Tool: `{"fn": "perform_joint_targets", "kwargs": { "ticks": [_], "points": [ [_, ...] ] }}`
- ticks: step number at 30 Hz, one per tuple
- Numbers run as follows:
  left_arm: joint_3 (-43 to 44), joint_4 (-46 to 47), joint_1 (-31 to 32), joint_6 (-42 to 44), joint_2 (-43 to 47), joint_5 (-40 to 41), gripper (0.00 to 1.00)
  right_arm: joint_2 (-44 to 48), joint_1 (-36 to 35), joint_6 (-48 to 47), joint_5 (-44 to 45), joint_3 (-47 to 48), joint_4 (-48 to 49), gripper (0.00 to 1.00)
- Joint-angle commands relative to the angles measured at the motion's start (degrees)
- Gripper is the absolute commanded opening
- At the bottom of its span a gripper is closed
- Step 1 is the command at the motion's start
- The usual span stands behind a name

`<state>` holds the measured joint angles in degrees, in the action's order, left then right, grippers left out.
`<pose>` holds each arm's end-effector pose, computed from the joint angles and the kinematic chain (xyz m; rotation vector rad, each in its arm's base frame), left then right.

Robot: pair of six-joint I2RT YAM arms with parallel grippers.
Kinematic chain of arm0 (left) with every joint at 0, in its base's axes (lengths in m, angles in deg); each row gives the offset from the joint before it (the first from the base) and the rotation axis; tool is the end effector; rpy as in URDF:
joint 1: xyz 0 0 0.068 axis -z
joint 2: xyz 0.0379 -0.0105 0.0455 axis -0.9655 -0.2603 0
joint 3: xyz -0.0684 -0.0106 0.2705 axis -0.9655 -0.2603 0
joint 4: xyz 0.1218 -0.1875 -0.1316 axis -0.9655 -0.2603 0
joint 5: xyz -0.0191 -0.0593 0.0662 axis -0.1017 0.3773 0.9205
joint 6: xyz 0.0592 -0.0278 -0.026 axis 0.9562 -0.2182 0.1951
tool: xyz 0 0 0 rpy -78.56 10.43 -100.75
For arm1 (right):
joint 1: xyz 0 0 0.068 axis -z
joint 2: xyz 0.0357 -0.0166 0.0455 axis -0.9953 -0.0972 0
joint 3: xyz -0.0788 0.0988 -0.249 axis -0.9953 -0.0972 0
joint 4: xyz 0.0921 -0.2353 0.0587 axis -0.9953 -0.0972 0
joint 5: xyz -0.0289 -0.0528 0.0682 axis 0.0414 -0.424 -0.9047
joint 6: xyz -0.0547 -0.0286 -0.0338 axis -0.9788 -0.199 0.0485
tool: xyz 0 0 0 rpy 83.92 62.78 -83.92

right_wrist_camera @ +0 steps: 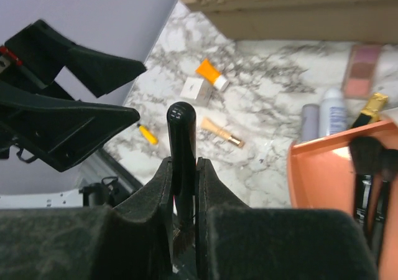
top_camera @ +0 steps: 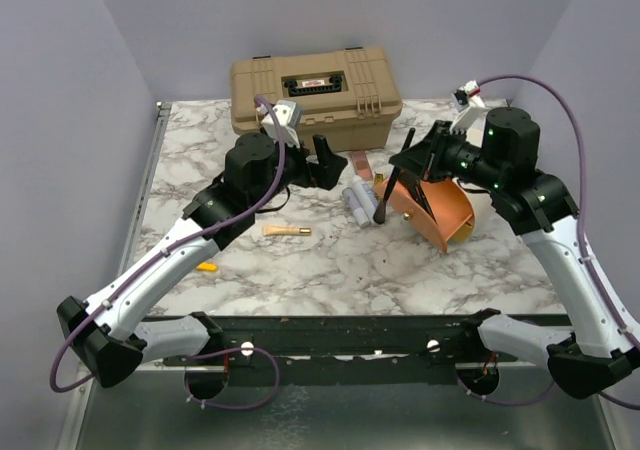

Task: Organize the makeup
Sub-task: Pick up the makeup brush from the center of the board, then place the makeup brush in the drawer.

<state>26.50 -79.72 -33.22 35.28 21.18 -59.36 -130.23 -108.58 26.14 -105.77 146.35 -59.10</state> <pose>0.2138 -0.1895 0.4111 0.2696 1.7814 -0.8237 0.2072 0.1169 0.4403 -0.2133 1.9681 0.9770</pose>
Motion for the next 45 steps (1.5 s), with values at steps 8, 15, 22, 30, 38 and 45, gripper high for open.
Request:
{"fn": "perform_joint_targets", "kwargs": {
  "ticks": [8,15,22,30,38,45],
  "points": [
    [-2.6,-9.4,-0.1,5.0,2.5,23.2,0.99,-3.5,0.2,-15.7,26.4,17.3,-22.7,0.0],
    [-7.1,-9.3,-0.1,0.7,3.9,19.4,0.99,-8.3,0.2,-24.1,30.4,20.8,-31.7,0.0],
    [-10.5,-7.3,-0.1,-1.9,4.9,14.9,0.99,-12.4,0.2,-25.9,33.5,20.9,-35.1,0.0],
    [-12.2,-5.8,-0.2,-3.8,5.4,12.8,0.99,-15.4,0.2,-27.4,36.1,19.9,-35.7,0.0],
    [-12.6,-4.4,-0.1,-4.3,5.2,11.2,0.99,-17.5,0.2,-26.8,36.7,18.7,-35.9,0.01],
    [-12.1,-2.8,-0.2,-4.3,4.2,6.9,0.99,-17.7,0.2,-26.0,35.8,18.1,-36.6,0.1]
  ]
}}
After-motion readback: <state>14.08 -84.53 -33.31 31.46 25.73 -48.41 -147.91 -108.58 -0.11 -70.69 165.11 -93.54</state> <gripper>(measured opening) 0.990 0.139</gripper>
